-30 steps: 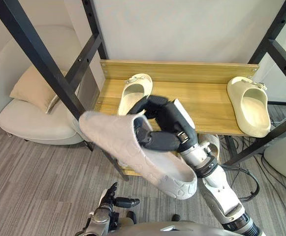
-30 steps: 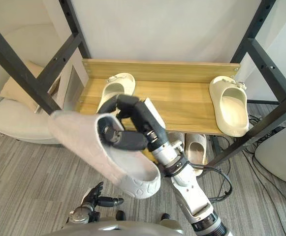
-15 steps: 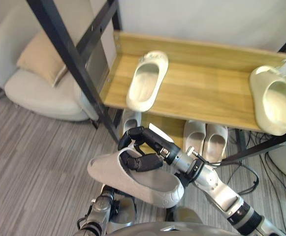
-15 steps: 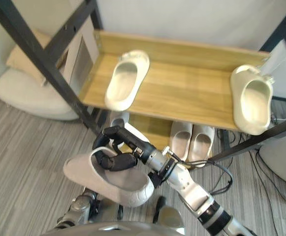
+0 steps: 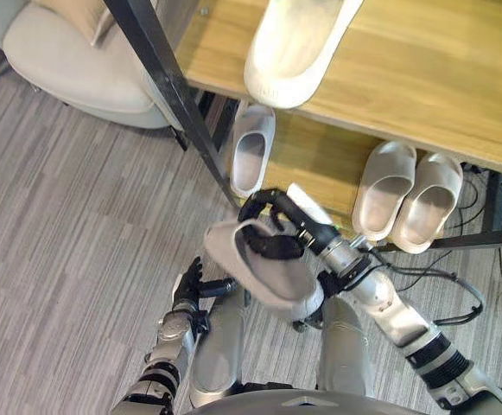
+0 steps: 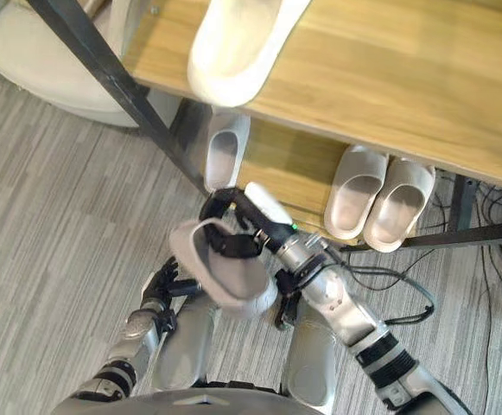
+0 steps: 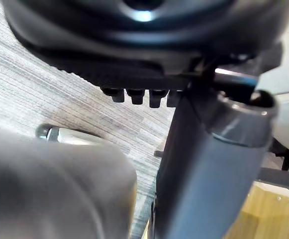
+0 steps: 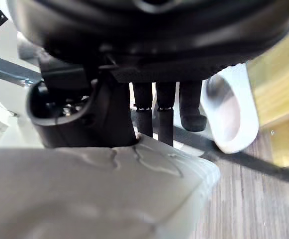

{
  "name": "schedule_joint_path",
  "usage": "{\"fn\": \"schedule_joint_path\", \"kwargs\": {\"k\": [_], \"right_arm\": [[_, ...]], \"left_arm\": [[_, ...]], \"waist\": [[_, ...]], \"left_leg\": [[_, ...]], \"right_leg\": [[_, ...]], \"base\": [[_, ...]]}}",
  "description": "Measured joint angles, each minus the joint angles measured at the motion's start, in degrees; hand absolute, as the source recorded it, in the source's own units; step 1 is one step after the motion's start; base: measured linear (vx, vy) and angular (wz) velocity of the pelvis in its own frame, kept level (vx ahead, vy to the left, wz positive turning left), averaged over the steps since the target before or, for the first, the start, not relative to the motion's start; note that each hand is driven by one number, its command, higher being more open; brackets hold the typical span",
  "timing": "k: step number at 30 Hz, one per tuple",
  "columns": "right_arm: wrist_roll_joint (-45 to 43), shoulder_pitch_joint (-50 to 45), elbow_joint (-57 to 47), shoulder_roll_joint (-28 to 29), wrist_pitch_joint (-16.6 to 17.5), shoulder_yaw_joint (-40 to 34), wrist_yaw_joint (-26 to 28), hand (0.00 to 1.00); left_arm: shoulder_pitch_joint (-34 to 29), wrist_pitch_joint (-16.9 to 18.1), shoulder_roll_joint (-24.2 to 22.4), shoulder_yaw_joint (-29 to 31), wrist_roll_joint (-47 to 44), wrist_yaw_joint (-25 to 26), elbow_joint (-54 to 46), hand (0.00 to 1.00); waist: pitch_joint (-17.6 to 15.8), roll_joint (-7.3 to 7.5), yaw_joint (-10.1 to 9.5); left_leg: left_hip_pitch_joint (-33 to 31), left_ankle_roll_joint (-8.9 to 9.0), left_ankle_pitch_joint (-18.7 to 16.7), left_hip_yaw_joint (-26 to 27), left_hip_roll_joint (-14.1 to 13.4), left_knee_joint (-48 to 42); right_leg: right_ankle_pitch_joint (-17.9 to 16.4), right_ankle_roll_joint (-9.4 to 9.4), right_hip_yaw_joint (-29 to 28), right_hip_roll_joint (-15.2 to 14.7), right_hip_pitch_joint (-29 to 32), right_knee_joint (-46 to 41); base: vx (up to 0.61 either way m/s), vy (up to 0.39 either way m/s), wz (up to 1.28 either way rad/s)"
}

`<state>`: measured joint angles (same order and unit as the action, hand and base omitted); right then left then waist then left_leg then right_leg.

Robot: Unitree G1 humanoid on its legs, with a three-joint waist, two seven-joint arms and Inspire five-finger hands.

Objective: Organize the slippers on the shoe rack

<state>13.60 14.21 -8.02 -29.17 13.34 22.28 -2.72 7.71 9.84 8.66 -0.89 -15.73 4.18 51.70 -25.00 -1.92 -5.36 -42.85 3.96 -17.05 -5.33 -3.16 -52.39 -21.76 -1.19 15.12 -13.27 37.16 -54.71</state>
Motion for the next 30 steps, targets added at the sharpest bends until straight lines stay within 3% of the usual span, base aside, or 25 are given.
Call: {"fn": "schedule_joint_path", "kwargs": {"k": [7, 16, 24, 30], "right_arm": [[4.9, 1.4, -4.3, -2.5, 0.0, -10.2, -7.1, 0.0], [13.7, 1.3, -8.6, 2.5, -1.0, -14.5, -14.7, 0.0], [18.6, 2.1, -4.4, 10.6, -4.7, -14.3, -19.5, 0.0], [21.3, 6.1, 5.2, 15.3, -10.0, -14.0, -23.5, 0.0]], "left_arm": [[-0.1, 1.3, 0.2, 2.5, -0.7, 0.3, -3.5, 1.0], [-0.3, 1.4, -0.2, 4.6, -0.7, 0.3, -7.4, 1.0], [-0.4, 1.3, -0.5, 4.7, -0.5, 2.0, -9.3, 1.0], [-0.8, 1.2, -0.6, 4.5, -0.5, 2.8, -11.2, 1.0]], "waist": [[-1.6, 0.59, 0.17], [-2.0, 1.56, -0.19], [-2.0, 2.18, -0.63], [-1.9, 2.3, -1.15]], "left_leg": [[-7.5, -0.31, -3.0, 0.1, -1.4, -8.8], [-12.3, 0.13, -3.5, 0.1, -2.1, -12.4], [-13.6, 0.82, -4.0, 0.0, -2.7, -13.9], [-14.8, 1.02, -4.1, -0.2, -2.8, -14.8]], "right_leg": [[-2.5, 0.57, 0.7, -0.9, 7.3, -8.1], [-3.7, 1.44, 0.2, -1.2, 12.7, -12.5], [-4.5, 1.76, 0.1, -1.0, 14.1, -14.3], [-5.1, 1.95, 0.3, -1.3, 15.3, -15.6]], "base": [[-0.06, 0.012, -0.14], [-0.04, 0.006, -0.04], [0.0, -0.009, -0.02], [0.01, -0.026, 0.01]]}}
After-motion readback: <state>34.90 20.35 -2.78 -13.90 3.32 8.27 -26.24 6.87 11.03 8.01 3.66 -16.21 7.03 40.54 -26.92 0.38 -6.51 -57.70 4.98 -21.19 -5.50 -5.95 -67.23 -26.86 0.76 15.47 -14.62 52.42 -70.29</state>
